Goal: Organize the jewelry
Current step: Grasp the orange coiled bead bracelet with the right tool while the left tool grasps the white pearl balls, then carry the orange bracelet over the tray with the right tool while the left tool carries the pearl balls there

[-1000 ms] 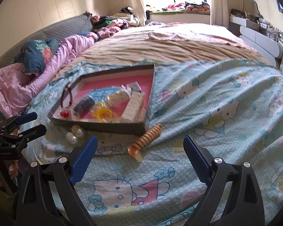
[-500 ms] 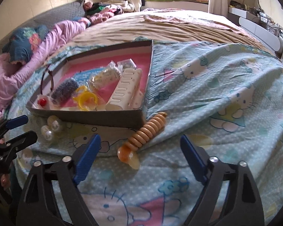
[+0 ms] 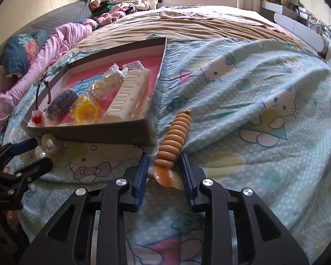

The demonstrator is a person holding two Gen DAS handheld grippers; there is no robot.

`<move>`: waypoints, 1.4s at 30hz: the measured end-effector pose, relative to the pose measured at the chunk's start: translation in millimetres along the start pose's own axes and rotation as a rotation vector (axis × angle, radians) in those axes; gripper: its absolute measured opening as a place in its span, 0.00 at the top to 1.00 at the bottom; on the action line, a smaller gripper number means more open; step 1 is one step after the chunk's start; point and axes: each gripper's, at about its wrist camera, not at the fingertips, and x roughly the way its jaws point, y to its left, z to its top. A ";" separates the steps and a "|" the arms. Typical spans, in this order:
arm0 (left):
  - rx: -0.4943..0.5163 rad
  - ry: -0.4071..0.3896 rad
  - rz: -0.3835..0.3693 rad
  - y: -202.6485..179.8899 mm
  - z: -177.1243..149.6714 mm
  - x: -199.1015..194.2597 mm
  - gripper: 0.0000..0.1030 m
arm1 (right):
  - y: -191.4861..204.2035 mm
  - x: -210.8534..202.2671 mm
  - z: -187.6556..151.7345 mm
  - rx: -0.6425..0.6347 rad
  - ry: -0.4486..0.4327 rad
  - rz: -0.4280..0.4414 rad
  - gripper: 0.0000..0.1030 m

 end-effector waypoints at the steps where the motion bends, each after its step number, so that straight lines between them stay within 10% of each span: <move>1: 0.000 0.002 0.000 0.3 0.6 1.8 0.10 | -1.9 -2.4 -1.3 0.000 -0.006 -0.001 0.74; 10: 0.039 0.009 0.042 -4.4 0.5 11.4 0.38 | -20.8 -20.8 -11.6 0.021 -0.016 -0.011 0.75; 14: 0.079 0.002 0.026 -9.5 -1.1 9.0 0.72 | -28.8 -29.5 -18.0 0.032 -0.019 -0.009 0.76; 42: 0.031 -0.092 -0.044 1.4 2.5 -64.0 0.72 | 9.7 -91.0 -22.2 -0.025 -0.078 0.103 0.76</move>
